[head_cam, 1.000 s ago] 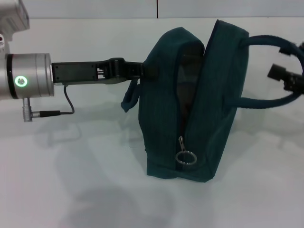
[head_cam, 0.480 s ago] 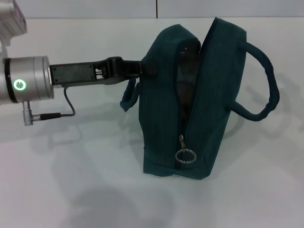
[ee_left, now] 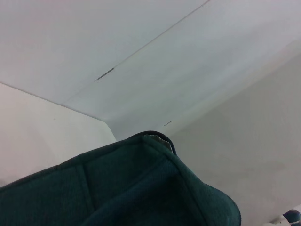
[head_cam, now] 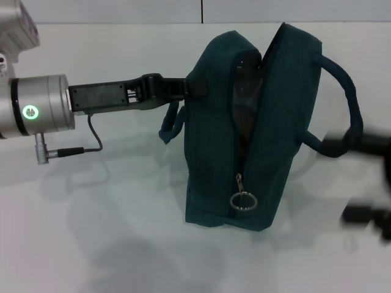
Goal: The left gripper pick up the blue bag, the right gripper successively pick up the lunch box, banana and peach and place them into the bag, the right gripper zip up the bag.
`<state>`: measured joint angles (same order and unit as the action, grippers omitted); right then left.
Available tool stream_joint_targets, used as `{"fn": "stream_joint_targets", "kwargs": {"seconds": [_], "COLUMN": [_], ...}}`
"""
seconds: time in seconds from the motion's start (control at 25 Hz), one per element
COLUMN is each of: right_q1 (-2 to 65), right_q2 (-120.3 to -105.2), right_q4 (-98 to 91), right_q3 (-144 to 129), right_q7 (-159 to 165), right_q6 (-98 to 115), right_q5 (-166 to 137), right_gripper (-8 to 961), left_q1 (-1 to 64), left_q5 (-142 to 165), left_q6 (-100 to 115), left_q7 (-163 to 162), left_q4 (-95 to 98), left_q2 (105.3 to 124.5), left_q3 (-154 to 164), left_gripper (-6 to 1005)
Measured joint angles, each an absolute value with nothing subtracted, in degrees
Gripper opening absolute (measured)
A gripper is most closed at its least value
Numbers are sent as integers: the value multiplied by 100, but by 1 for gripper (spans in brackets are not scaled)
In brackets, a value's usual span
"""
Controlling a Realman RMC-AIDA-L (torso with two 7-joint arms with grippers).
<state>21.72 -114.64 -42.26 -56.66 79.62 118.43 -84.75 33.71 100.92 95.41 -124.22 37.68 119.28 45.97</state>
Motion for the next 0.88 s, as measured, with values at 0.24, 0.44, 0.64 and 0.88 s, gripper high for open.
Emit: {"fn": "stream_joint_targets", "kwargs": {"seconds": [0.24, 0.44, 0.64, 0.88], "right_q1": [2583, 3035, 3200, 3270], "right_q2": [-11525, -11532, -11551, -11584], "right_q4": [-3699, -3069, -2974, -2980], "right_q3": [-6487, -6935, -7041, -7011], "right_q7": [7942, 7959, 7965, 7925], "right_q6": [11529, 10606, 10218, 10002], "right_q5": [-9372, -9565, -9614, -9559], "right_gripper": [819, 813, 807, 801], "left_q1": [3380, 3381, 3377, 3367], "left_q5": [10092, 10092, 10092, 10092], "left_q6": [9471, 9462, 9458, 9456], "left_q7": [-12410, -12410, -12410, -12410], "left_q4": [3760, 3760, 3761, 3762], "left_q2": [11927, 11927, 11927, 11927], "left_q3": [4605, 4606, 4601, 4596], "left_gripper": [55, 55, 55, 55]}}
